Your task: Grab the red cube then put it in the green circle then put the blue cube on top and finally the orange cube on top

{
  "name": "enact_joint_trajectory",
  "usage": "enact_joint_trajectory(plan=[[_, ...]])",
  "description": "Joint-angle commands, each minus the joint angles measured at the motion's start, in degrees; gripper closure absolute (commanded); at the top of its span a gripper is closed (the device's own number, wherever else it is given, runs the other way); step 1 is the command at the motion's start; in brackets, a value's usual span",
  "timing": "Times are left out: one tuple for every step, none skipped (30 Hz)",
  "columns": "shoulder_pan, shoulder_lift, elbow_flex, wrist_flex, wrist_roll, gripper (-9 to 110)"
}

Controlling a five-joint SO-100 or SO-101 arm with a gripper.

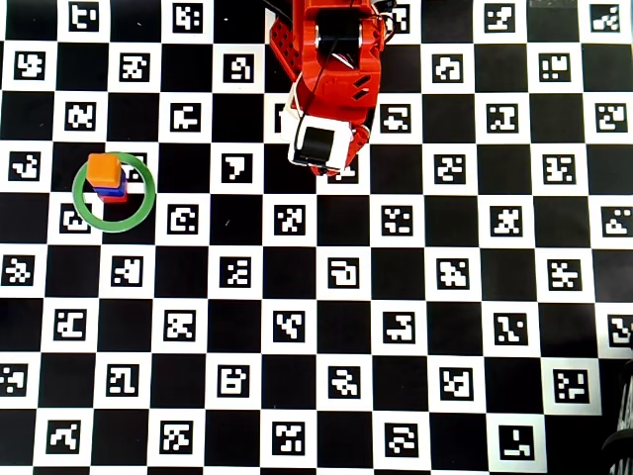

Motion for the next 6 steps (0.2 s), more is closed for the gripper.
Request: enact_joint_trajectory(plan=[[-0.44, 2.90, 2.29, 5.19, -0.18, 106], [-0.44, 2.90, 2.29, 5.19, -0.18, 106], [-0.44, 2.90, 2.29, 5.19, -0.18, 106], [-0.44, 2.90, 2.29, 5.19, -0.18, 106], [-0.44, 2.90, 2.29, 5.19, -0.18, 106], [-0.44, 2.90, 2.29, 5.19, -0.18, 106]])
